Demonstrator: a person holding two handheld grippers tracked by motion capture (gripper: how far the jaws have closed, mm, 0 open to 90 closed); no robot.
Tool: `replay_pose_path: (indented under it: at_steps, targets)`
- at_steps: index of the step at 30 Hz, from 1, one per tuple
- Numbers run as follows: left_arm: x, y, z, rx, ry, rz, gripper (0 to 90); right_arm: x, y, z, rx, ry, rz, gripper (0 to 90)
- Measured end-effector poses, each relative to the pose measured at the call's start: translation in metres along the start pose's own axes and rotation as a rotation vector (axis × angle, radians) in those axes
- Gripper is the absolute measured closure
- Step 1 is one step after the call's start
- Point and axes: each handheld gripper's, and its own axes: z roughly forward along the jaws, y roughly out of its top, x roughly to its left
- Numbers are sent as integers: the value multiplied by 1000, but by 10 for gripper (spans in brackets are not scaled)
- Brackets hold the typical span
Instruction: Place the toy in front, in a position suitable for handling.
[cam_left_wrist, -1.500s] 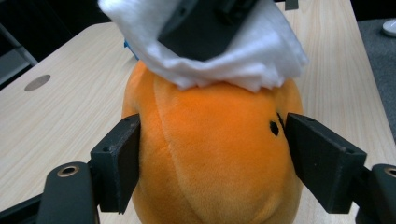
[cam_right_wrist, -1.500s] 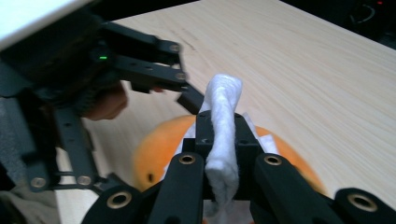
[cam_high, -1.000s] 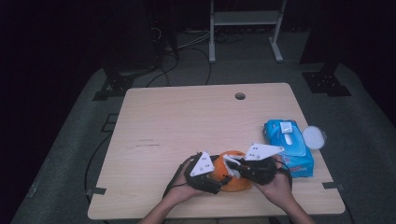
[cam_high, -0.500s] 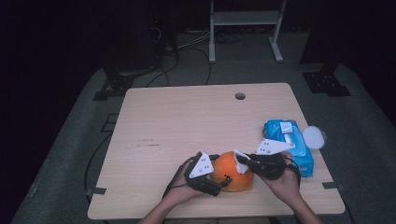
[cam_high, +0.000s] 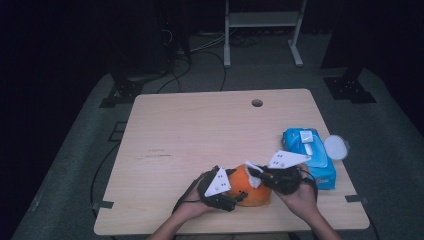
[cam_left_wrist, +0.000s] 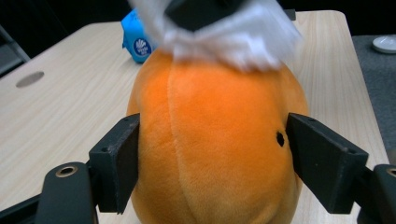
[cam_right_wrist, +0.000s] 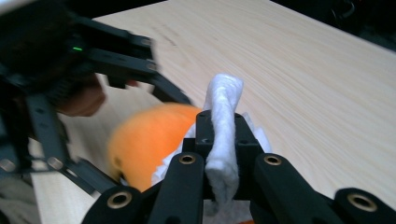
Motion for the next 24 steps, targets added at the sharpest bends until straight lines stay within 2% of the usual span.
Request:
replay_pose_path:
  at_steps: [1, 3, 4, 5, 6, 7, 8, 10, 11, 12, 15, 16, 17, 18, 19, 20, 21, 22, 23, 24]
  targets:
    - [3, -1, 0, 2, -7, -17, 211, -7, -3, -2, -3, -4, 19, 843]
    - [7, -1, 1, -13, -27, -78, 174, -14, -8, -4, 0, -1, 50, 844]
    - [13, 1, 2, -32, -59, -207, 102, -15, -10, -4, 4, 12, 69, 843]
    - [13, 1, 2, -32, -59, -207, 74, -15, -10, -4, 4, 12, 69, 843]
    - [15, 3, 3, -35, -65, -258, 74, -12, -9, -3, 6, 25, 71, 844]
    - [15, 4, 4, -26, -51, -258, 66, -2, -5, 1, -1, 66, 62, 844]
    - [15, 3, 4, -10, -45, -229, 96, 3, -3, 4, 0, 79, 42, 843]
    - [15, 0, 2, -4, -43, -207, 159, 12, 0, 7, 8, 67, -1, 843]
    - [15, 0, 2, -4, -43, -207, 189, 12, 0, 7, 8, 67, -1, 843]
    - [17, -1, 0, -3, -47, -193, 209, 10, 0, 6, 11, 44, -19, 843]
    - [17, -3, -1, -8, -50, -198, 224, 4, -2, 3, 7, 34, -3, 841]
    - [19, -5, -2, -2, -53, -197, 226, -5, -6, -2, 5, 17, 19, 841]
    - [19, -5, -2, -2, -53, -197, 228, -5, -6, -2, 5, 17, 19, 841]
    - [20, -7, -4, -6, -56, -202, 230, -13, -11, -8, 2, 0, 34, 842]
    - [20, -7, -4, -6, -56, -202, 230, -13, -11, -8, 2, 0, 34, 842]
    - [19, -7, -3, -9, -53, -195, 231, -22, -16, -13, -3, 4, 77, 842]
    - [17, -5, -2, -8, -47, -181, 231, -22, -17, -14, -2, 4, 88, 842]
    - [15, -3, -1, -5, -37, -159, 230, -21, -16, -14, -2, 5, 90, 843]
    - [15, -3, -1, -5, -37, -159, 231, -21, -16, -14, -2, 5, 90, 843]
    - [8, 1, 0, 2, -23, -106, 231, -13, -13, -11, -11, 18, 67, 842]
